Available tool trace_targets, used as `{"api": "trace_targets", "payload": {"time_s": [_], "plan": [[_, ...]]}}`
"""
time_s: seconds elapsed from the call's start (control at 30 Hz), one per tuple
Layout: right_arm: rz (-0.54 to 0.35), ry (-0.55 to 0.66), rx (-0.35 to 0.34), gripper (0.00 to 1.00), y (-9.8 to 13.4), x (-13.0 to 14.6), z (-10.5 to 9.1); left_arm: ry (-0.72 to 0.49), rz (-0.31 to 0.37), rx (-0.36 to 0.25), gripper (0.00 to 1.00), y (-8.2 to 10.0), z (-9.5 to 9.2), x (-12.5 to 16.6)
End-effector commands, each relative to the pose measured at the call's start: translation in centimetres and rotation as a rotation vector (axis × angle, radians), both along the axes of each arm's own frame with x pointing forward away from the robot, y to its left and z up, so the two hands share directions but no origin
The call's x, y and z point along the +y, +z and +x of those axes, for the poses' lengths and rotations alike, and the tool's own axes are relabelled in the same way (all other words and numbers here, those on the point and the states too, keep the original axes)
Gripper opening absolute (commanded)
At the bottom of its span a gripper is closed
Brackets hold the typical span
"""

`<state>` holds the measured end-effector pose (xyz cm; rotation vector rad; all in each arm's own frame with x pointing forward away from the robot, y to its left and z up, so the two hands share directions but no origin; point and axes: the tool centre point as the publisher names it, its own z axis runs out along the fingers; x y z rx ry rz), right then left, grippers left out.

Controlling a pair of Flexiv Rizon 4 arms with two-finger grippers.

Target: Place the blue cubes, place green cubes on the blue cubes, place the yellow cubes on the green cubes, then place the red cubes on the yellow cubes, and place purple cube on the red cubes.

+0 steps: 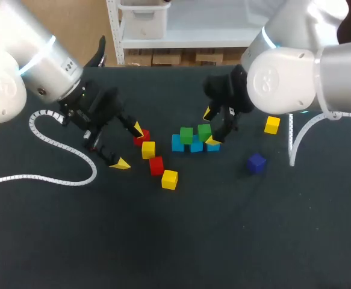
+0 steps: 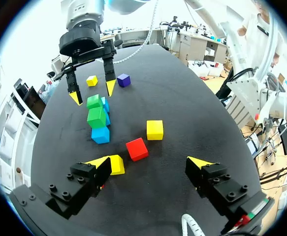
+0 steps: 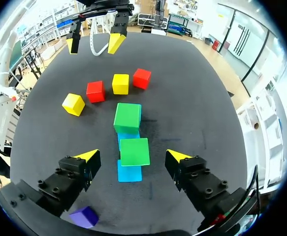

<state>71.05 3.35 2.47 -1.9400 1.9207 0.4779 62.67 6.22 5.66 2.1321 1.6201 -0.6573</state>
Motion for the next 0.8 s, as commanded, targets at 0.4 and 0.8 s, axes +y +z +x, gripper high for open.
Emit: {"api": "trace_targets", "payload": {"time_s": [0.4, 0.8], "plan": [[-0.01, 0.003, 0.001, 0.04, -0.33, 0.24, 0.24, -0.003, -0.001, 0.001, 1.0, -0.09, 0.18, 0.02], [-0.006, -0.006, 0.001, 0.0, -0.17, -0.1, -0.03, -0.003, -0.001, 0.001, 1.0, -0.09, 0.18, 0.02]]}}
